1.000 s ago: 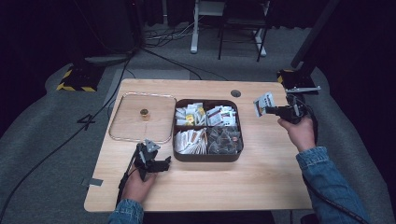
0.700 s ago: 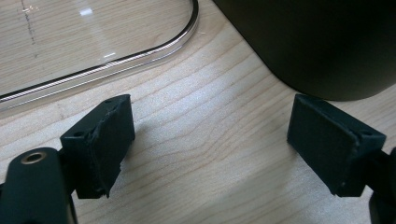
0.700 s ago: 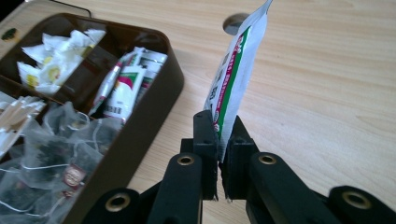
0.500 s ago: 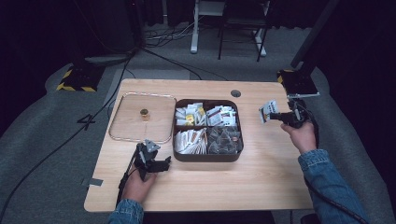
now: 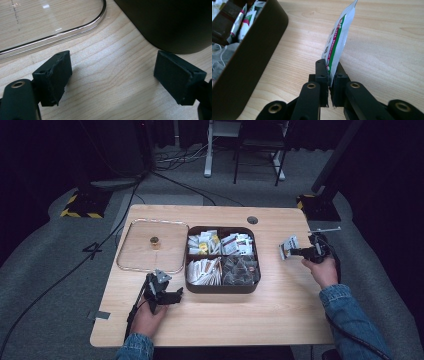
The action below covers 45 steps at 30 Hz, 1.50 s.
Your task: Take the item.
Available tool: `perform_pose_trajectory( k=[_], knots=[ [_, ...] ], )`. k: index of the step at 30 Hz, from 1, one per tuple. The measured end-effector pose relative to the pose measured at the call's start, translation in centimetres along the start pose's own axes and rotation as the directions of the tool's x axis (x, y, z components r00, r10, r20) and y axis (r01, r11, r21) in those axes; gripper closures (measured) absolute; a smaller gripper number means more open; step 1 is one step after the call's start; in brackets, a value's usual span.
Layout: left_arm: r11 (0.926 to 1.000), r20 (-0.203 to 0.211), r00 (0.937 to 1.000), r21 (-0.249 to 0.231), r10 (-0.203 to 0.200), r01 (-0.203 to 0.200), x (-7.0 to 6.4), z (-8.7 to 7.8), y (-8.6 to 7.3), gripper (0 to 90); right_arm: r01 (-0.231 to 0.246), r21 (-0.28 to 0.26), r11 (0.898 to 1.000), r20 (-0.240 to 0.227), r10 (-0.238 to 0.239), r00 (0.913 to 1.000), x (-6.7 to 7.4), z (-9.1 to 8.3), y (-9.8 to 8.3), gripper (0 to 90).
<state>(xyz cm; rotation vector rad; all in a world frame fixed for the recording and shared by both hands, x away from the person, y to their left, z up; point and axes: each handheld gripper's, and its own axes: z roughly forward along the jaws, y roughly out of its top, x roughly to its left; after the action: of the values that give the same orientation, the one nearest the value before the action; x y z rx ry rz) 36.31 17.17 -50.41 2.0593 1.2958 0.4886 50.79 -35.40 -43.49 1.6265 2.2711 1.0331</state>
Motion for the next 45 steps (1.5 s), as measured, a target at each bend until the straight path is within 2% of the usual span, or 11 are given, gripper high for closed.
perform_pose_trajectory(
  k=[4,10,18,20,24,28,36,45],
  knots=[
    [1.0000,0.000,1.0000,0.000,0.000,0.000,0.0,0.0,0.0,15.4,0.010,0.014,1.000,0.011,-0.010,0.9999,-0.3,0.4,-0.5,86.1],
    [1.0000,0.000,1.0000,0.000,0.000,0.000,0.0,0.0,0.0,15.4,-0.021,0.030,0.999,0.002,0.021,0.9998,-1.1,0.6,-1.1,85.8],
    [1.0000,0.000,1.0000,0.000,0.000,0.000,0.0,0.0,0.0,15.4,-0.037,0.037,0.999,0.004,0.037,0.9993,-1.6,0.7,-1.5,83.4],
    [1.0000,0.000,1.0000,0.000,0.000,0.000,0.0,0.0,0.0,15.4,-0.035,0.033,0.999,0.013,0.035,0.9993,-1.7,0.7,-1.5,78.1],
    [1.0000,0.000,1.0000,0.000,0.000,0.000,0.0,0.0,0.0,15.4,-0.035,-0.016,0.999,0.015,0.036,0.9992,-2.0,0.5,-1.8,55.0],
    [1.0000,0.000,1.0000,0.000,0.000,0.000,0.0,0.0,0.0,15.4,-0.050,-0.034,0.998,0.041,0.052,0.9978,-2.7,0.4,-2.1,40.8],
    [1.0000,0.000,1.0000,0.000,0.000,0.000,0.0,0.0,0.0,15.4,-0.063,-0.062,0.996,0.089,0.068,0.9937,-3.8,-0.6,-2.5,35.7],
    [1.0000,0.001,1.0000,0.001,-0.001,0.001,0.0,0.0,0.0,15.4,-0.045,-0.079,0.996,0.074,0.050,0.9960,-3.4,-1.6,-2.4,36.2]
  ],
)
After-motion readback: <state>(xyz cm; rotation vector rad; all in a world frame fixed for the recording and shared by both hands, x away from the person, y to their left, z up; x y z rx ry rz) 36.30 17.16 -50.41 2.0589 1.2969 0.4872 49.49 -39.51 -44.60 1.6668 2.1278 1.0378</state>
